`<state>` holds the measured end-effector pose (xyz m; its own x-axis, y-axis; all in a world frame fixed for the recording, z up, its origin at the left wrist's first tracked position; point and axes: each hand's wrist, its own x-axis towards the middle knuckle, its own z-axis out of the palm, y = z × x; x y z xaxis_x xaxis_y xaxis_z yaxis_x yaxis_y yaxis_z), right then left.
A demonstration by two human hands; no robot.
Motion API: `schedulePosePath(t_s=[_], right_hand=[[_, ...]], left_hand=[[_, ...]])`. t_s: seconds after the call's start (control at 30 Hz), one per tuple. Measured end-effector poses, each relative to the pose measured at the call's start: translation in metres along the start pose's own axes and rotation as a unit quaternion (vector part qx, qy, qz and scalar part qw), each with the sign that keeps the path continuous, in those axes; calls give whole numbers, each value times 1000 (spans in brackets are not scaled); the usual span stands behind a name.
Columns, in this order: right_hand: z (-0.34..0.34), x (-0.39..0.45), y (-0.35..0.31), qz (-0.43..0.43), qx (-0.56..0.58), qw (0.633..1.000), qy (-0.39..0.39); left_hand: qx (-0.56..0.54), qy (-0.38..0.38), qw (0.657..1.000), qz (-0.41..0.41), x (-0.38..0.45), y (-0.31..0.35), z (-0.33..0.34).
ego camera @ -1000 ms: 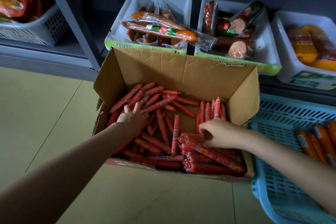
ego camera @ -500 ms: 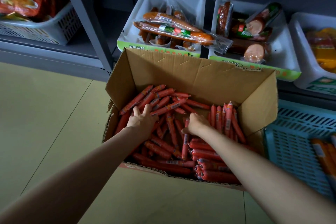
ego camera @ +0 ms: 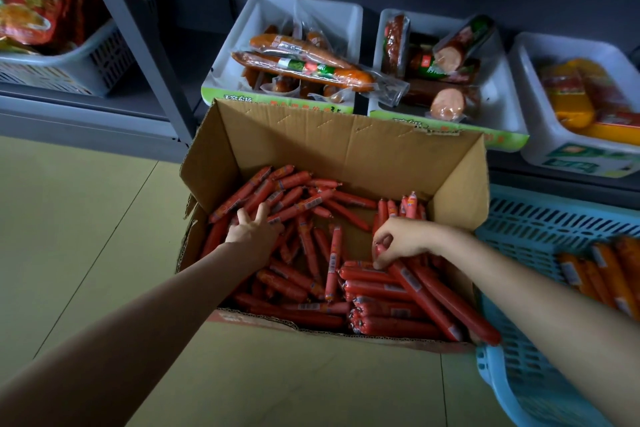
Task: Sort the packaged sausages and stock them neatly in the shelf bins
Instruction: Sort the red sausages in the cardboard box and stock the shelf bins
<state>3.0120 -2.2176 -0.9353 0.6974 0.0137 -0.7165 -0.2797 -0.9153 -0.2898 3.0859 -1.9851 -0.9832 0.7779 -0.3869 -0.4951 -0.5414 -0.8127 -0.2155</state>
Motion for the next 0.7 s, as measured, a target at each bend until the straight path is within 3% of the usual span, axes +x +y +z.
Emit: schedulePosePath(t_s=[0.13,0.27,0.5,0.57,0.7], right_hand=[[-9,-18,9,-17,37,999,-29],[-3,-20,10,36,-70,996,-47],[14,-15,10,113,-137,984,10],[18,-15,14,149,-117,981,35],[31,-21,17,137,-71,987,42]], left_hand=[[31,-6,999,25,19,-5,18],[46,-7,999,28,29,-8,25],[112,-11,992,57,32,-11,29],[117,-10,991,61,33,-11,29],[114,-16,992,54,31,-9,26]])
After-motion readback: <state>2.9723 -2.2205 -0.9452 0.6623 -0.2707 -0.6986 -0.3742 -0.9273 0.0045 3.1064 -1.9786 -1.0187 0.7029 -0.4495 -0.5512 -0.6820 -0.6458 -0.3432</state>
